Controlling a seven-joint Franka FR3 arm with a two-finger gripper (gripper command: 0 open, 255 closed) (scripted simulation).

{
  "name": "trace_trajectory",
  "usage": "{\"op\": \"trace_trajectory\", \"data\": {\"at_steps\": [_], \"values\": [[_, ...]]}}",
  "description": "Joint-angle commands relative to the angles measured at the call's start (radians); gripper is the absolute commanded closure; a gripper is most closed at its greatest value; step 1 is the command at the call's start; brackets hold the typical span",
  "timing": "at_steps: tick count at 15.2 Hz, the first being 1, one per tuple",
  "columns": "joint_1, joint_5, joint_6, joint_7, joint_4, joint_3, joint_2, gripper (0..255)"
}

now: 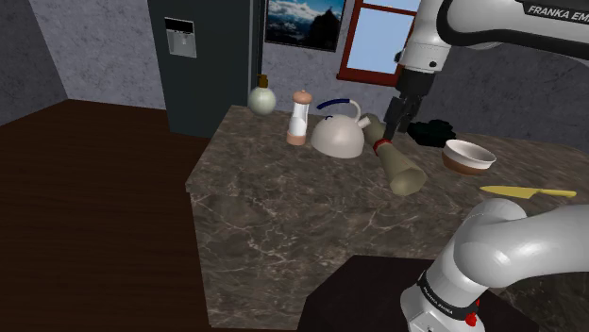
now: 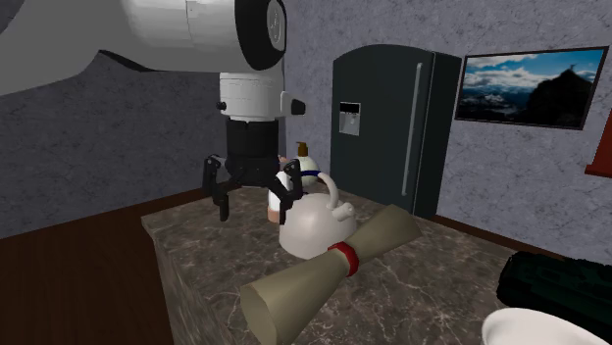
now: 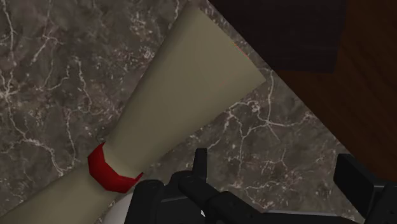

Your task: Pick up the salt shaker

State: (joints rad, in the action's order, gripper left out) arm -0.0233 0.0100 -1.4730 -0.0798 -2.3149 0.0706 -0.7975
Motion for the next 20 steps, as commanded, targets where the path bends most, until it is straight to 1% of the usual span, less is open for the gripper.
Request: {"op": "trace_trajectory", "data": {"at_steps": [1, 6, 11, 16, 20], "values": [[0.0, 0.0, 0.0, 0.0, 0.0, 0.0, 0.0, 0], [-0.004, 0.017, -0.091, 0.041, 0.115, -0.037, 0.178, 0], [-0.002, 0.048, -0.15, 0.085, 0.26, -0.072, 0.356, 0], [0.0, 0.092, -0.176, 0.131, 0.438, -0.103, 0.538, 0], [-0.002, 0.137, -0.172, 0.168, 0.608, -0.124, 0.688, 0]]}}
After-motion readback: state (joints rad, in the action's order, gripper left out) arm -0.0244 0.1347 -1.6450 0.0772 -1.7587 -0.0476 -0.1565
